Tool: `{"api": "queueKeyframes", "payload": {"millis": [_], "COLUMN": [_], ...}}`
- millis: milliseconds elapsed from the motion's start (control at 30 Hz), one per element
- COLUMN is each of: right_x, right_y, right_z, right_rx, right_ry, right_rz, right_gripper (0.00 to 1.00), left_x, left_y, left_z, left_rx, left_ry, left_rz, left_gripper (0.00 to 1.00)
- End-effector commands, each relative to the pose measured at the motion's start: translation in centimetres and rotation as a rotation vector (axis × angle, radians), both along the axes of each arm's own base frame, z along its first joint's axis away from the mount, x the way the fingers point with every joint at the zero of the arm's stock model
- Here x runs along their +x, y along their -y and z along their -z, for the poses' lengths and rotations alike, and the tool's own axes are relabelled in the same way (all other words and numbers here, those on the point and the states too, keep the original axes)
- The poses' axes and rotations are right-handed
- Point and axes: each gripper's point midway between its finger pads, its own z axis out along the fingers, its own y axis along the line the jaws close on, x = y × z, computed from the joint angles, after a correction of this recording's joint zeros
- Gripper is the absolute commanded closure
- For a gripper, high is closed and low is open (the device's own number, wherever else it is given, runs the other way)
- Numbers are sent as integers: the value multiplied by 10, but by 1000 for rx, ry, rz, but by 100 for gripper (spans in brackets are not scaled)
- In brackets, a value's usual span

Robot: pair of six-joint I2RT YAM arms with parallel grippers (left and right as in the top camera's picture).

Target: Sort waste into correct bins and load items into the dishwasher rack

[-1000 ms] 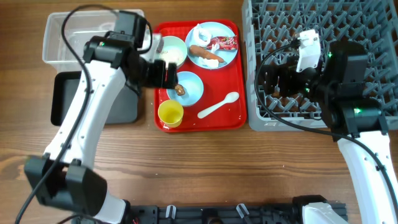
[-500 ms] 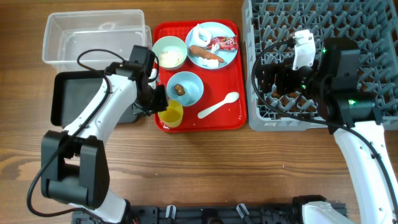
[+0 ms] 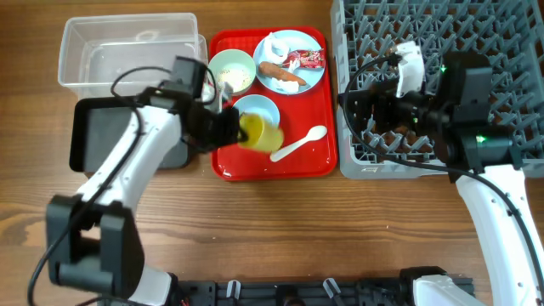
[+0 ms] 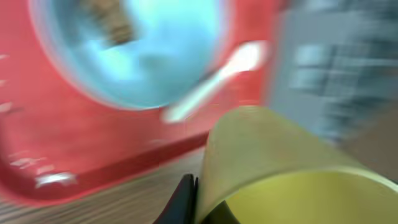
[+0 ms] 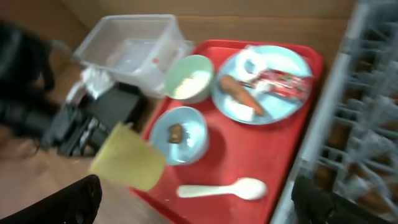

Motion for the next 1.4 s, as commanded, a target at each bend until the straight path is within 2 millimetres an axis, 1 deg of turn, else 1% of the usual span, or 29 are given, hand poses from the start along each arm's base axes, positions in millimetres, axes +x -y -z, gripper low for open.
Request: {"api": "queueKeyframes", "payload": {"millis": [0, 33, 67, 133, 200, 300, 433, 500, 567, 667, 767, 833, 867, 900, 933, 967, 1000, 1067, 1133, 1200, 1267, 1300, 1367], "right_x": [-13, -15, -17, -19, -22, -19, -27, -26, -25, -31, -31, -32, -31, -31, -31, -30, -30, -27, -16, 1, 23, 40, 55], "right_y": [-39, -48, -54, -69, -84, -107, -132, -139, -147, -157, -158, -158, -158, -158, -158, -158, -157, -154, -141, -121, -89, -60, -29], "right_z": [-22, -25, -27, -30, -33, -30, -45, -47, -46, -50, -50, -50, -50, -50, -50, -50, -50, -49, -46, -36, -19, -3, 20], "right_rx": [178, 233, 268, 373, 455, 479, 473, 459, 448, 452, 452, 454, 454, 454, 454, 452, 452, 451, 444, 436, 420, 400, 375], "right_ry": [53, 55, 57, 76, 112, 121, 223, 247, 258, 277, 283, 277, 275, 275, 276, 277, 277, 269, 256, 195, 99, 25, -104], "right_rz": [-283, -353, -398, -542, -685, -756, -838, -829, -820, -847, -849, -848, -847, -847, -846, -842, -840, -827, -780, -686, -532, -395, -199], "right_gripper": [0, 0, 0, 0, 0, 1, 1, 1, 2, 11, 22, 27, 30, 36, 38, 40, 40, 41, 41, 41, 41, 41, 41], "left_x": [11, 12, 13, 14, 11, 10, 8, 6, 1, -5, -6, -6, -6, -6, -5, -5, -4, -3, -1, 2, 8, 16, 30], "left_y": [19, 18, 16, 11, 11, 11, 14, 18, 27, 38, 43, 42, 42, 42, 43, 43, 43, 43, 43, 43, 42, 40, 36], "left_z": [-101, -120, -128, -154, -163, -164, -164, -164, -164, -164, -161, -161, -161, -161, -162, -162, -163, -164, -164, -162, -155, -148, -133], "left_rx": [-461, -564, -606, -736, -781, -790, -792, -793, -796, -798, -782, -782, -782, -782, -782, -782, -782, -782, -776, -759, -715, -662, -560], "left_ry": [152, 182, 195, 232, 254, 239, 225, 220, 210, 206, 203, 203, 204, 205, 211, 220, 226, 243, 260, 271, 283, 297, 322], "left_rz": [100, 127, 137, 178, 212, 210, 214, 225, 251, 283, 287, 287, 287, 287, 290, 293, 296, 302, 305, 296, 268, 235, 170], "left_gripper": [96, 96, 96, 96, 96, 96, 96, 96, 96, 96, 96, 96, 94, 87, 72, 55, 47, 39, 35, 32, 32, 32, 32]}}
